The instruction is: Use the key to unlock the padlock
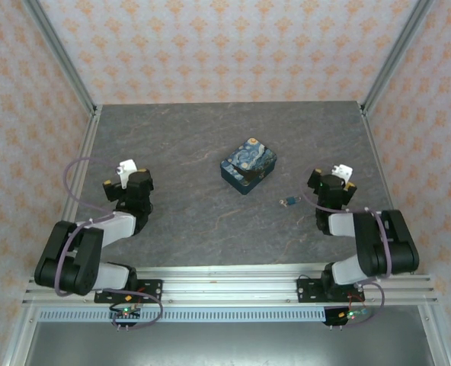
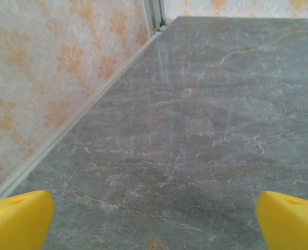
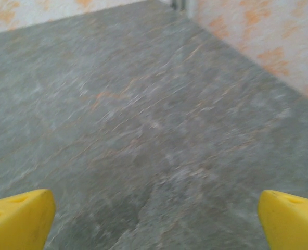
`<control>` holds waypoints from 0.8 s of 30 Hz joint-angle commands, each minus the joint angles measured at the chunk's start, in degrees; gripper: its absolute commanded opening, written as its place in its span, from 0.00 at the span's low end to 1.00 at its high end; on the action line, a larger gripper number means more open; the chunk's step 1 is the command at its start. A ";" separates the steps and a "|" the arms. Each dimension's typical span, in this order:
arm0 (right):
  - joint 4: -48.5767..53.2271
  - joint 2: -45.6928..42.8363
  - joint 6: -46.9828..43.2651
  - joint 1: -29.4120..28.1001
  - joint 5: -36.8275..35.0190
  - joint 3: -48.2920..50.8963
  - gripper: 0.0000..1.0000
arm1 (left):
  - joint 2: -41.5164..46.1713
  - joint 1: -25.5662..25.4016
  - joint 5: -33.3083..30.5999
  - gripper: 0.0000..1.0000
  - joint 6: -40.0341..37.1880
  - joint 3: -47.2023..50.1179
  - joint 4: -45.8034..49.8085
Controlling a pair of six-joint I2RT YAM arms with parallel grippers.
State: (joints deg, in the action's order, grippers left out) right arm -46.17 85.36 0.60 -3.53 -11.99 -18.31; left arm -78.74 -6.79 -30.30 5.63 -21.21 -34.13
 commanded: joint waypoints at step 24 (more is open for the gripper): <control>0.17 2.23 -4.94 1.24 11.63 -5.16 0.99 | -7.28 4.11 23.34 1.00 -5.68 -3.48 -8.28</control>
State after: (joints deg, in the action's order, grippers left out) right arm -46.24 87.70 -3.33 -2.13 0.86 -22.35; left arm -86.26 -2.94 -7.44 0.97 -23.22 -41.67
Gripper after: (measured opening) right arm 0.993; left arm 0.997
